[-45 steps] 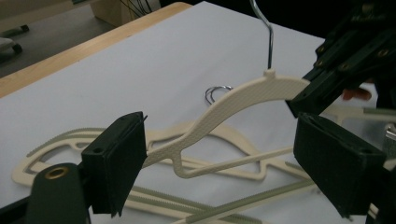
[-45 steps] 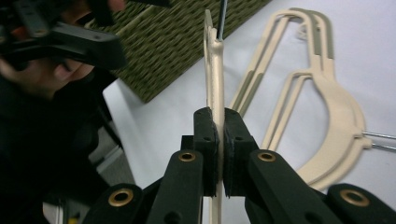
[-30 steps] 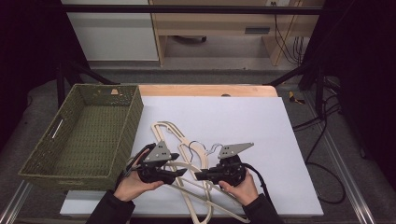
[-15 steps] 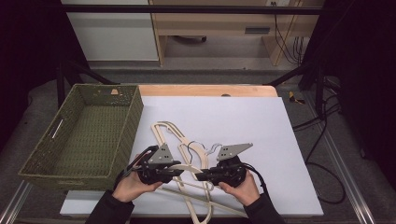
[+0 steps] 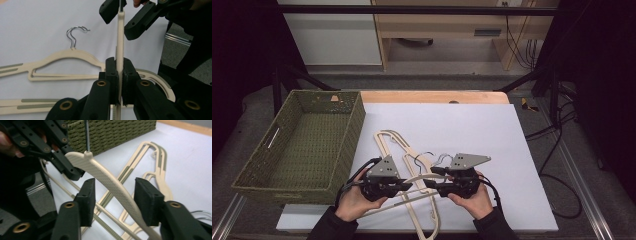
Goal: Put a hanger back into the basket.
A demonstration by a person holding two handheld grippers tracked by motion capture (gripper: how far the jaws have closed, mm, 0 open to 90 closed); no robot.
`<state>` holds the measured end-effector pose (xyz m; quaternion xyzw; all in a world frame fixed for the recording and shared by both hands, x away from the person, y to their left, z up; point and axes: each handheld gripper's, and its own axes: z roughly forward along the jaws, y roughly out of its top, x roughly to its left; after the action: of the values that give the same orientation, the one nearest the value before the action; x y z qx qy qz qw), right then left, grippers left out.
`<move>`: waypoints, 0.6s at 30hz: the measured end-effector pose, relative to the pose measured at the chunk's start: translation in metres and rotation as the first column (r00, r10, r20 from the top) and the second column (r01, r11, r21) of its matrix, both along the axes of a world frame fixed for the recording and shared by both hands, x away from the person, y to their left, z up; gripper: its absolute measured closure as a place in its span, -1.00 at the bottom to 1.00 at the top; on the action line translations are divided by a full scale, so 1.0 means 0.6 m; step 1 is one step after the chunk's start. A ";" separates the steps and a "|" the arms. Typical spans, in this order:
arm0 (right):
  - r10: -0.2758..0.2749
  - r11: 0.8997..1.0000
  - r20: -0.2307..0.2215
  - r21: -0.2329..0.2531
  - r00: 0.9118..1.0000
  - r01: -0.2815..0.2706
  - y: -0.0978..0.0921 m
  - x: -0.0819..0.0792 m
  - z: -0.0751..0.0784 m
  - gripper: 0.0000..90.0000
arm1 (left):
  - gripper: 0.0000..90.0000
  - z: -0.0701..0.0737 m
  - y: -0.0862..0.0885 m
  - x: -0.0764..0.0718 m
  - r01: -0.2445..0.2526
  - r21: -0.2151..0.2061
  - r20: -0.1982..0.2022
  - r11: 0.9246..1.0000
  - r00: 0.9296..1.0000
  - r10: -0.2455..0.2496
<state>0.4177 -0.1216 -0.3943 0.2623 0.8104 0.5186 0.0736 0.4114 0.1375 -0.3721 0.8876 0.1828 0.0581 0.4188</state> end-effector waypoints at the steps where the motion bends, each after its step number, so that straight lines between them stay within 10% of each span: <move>1: 0.000 1.000 0.000 0.000 1.000 0.000 0.000 0.000 0.000 0.10 | 0.90 0.001 -0.001 -0.002 -0.004 -0.002 0.009 1.000 1.000 0.004; 9: -0.114 0.992 0.067 0.060 0.991 0.110 -0.042 -0.003 0.018 -0.30 | 0.92 0.012 0.014 -0.004 -0.149 -0.041 0.054 0.988 0.987 0.151; 18: -0.272 0.961 0.084 0.067 0.959 0.267 -0.104 0.000 0.008 -0.68 | 0.91 0.025 0.035 -0.004 -0.263 -0.091 0.073 0.961 0.960 0.269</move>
<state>0.4176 -0.1842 -0.3895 0.3479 0.7484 0.5373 0.1738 0.4089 0.1587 -0.3573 0.8340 0.2846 0.1441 0.4502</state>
